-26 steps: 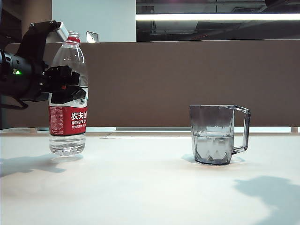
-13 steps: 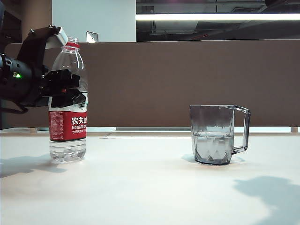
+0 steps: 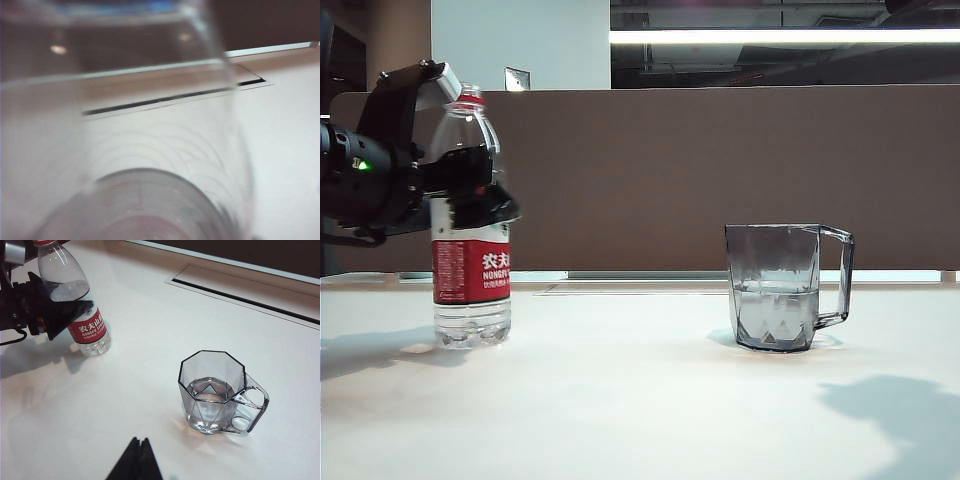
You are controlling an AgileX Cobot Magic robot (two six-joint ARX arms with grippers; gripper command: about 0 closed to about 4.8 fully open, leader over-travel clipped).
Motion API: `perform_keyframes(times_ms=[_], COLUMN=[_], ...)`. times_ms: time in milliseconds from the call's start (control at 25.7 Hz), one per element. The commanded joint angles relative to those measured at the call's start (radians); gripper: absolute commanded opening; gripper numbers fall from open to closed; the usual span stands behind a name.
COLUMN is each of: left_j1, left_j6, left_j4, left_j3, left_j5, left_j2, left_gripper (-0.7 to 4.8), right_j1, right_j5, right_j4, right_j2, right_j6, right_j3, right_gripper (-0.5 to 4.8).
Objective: Pick up the mineral water bottle with the left hand on the table and pour water into the mug until it's half full.
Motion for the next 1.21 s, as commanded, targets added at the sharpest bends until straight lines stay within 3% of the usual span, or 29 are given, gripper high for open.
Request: perform_keyframes(times_ms=[39,156,428,1051,1129,1168,1207], left_j1=[-0.003,-0.005,-0.005,-0.005,-0.005,-0.005,-0.005], left_j6=[-0.006,-0.005,0.0,-0.005,-0.006,-0.006,-0.006], left_j4=[0.012,-0.016,-0.278,-0.684,-0.73,-0.776,-0.795], left_j3=[0.004,0.004,0.004,0.005,0.005,0.005,0.005], left_j5=[0.004,0.004,0.005,0.005,0.005,0.005,0.005], left_j2=[-0.008,-0.04,-0.188,-0.427,-0.457,-0.492,-0.509], left_gripper=[4.36,4.36,4.36,4.31,3.93,2.99,2.55], right_j1=[0.001,0.001,0.001,0.001,0.001,0.001,0.001], right_j5=[-0.002,-0.002,-0.002,-0.002,-0.002,-0.002,-0.002], right_j4=[0.017,0.015,0.012,0.014,0.013,0.014,0.014], right_j2=[-0.002,-0.002,-0.002,-0.002,-0.002,-0.002,-0.002], right_j6=[0.0,0.0,0.0,0.0,0.0,0.0,0.0], right_j3=[0.005,0.005,0.005,0.005,0.005,0.005,0.005], right_gripper=[-0.08,-0.08,-0.08,-0.08,-0.08,-0.08,-0.08])
